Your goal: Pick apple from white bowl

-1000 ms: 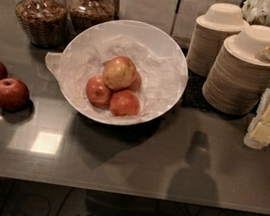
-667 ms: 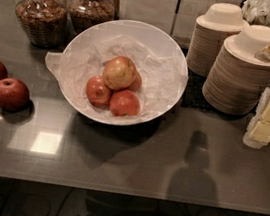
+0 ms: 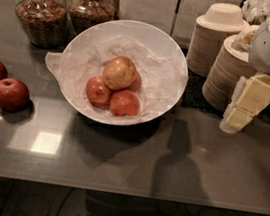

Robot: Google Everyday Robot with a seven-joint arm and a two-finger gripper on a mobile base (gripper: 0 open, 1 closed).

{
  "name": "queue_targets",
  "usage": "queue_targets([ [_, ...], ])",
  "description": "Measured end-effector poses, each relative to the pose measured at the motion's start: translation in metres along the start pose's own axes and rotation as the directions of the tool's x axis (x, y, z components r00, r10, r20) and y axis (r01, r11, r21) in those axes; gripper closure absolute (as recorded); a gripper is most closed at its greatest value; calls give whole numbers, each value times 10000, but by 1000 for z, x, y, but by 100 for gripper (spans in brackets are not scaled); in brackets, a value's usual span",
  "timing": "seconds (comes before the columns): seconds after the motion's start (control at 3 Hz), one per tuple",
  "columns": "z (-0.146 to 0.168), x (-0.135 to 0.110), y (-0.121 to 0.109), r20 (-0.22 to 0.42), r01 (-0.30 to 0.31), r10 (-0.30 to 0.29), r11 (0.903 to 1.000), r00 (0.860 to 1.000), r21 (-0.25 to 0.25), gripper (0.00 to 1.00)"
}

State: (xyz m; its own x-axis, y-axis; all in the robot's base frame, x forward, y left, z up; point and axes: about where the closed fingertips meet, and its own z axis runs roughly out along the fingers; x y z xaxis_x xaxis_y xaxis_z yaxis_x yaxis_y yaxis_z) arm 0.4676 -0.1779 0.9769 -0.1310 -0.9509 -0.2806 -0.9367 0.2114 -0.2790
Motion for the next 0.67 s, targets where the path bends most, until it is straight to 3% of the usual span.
queue_targets([
  [0.33, 16, -28, -15, 1011, 13, -25, 9999, 9949, 118, 0],
  [0.67, 26, -80, -32, 2498, 518, -577, 9982, 9666, 302, 0],
])
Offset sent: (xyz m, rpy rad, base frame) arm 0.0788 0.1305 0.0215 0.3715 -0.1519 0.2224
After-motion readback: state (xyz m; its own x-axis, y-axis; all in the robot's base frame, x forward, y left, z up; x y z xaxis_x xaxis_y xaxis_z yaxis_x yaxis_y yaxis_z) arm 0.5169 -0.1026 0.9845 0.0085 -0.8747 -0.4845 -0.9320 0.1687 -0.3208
